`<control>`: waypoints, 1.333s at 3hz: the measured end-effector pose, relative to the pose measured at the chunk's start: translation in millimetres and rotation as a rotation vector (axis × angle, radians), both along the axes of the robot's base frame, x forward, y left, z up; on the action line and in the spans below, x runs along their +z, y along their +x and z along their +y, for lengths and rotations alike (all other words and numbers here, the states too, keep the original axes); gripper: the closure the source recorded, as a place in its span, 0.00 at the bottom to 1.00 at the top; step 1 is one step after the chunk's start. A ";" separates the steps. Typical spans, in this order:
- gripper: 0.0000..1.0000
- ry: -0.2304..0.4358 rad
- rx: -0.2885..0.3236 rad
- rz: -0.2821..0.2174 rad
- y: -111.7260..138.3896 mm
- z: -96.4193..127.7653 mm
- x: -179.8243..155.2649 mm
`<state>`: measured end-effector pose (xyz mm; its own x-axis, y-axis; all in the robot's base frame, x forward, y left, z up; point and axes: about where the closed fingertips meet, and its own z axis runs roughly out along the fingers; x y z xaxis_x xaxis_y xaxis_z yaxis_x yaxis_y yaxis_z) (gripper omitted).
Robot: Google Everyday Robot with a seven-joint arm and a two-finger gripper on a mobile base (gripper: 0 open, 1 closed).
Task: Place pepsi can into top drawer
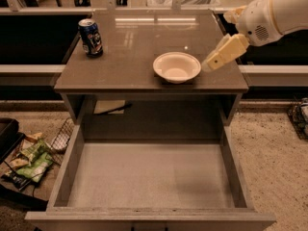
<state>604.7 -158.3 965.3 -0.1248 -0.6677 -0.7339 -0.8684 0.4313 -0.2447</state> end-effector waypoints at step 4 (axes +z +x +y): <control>0.00 0.395 0.007 -0.205 70.4 94.4 21.4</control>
Offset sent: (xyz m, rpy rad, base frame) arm 0.0233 0.0276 0.0115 0.1908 -0.1197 0.0267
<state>675.1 -63.9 986.7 0.0533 -0.3312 -0.9421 -0.8221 0.5210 -0.2297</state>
